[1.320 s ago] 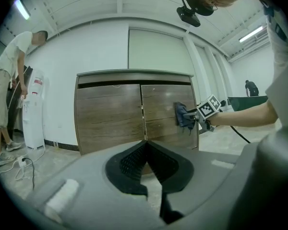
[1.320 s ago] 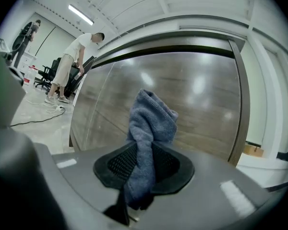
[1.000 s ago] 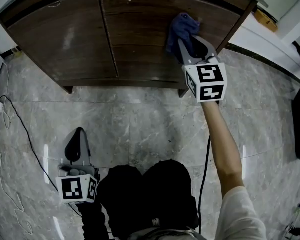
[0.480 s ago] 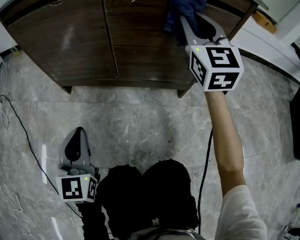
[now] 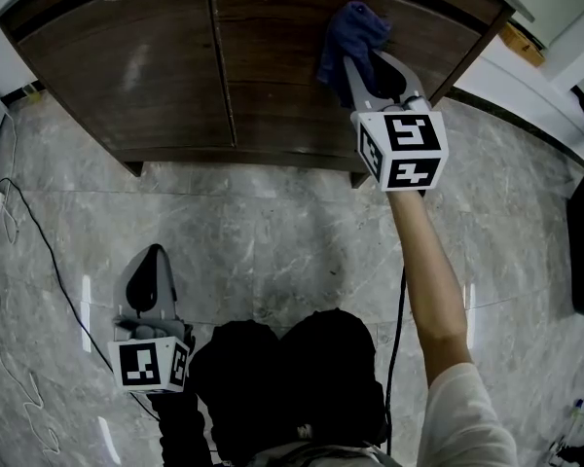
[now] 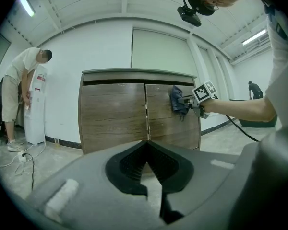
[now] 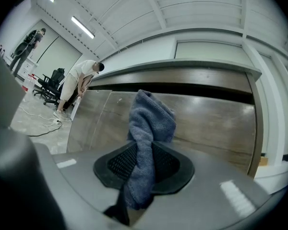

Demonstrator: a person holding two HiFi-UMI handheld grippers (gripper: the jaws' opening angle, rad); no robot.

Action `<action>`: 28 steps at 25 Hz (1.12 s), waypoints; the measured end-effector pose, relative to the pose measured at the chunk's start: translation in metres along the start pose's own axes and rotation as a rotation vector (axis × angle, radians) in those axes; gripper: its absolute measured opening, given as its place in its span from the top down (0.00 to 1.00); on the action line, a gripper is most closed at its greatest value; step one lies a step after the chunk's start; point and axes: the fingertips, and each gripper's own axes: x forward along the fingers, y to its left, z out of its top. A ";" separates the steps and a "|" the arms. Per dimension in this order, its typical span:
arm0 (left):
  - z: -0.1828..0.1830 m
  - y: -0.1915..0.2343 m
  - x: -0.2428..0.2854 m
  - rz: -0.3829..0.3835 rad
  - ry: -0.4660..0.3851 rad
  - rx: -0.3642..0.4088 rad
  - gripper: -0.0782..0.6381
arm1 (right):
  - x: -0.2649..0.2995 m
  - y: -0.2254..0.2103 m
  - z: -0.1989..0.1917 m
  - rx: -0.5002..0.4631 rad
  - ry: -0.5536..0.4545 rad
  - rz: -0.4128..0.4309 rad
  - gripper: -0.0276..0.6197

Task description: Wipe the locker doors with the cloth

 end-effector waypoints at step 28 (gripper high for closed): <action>-0.016 0.006 0.005 0.008 0.038 0.003 0.89 | 0.014 0.090 -0.179 0.108 0.218 0.135 0.82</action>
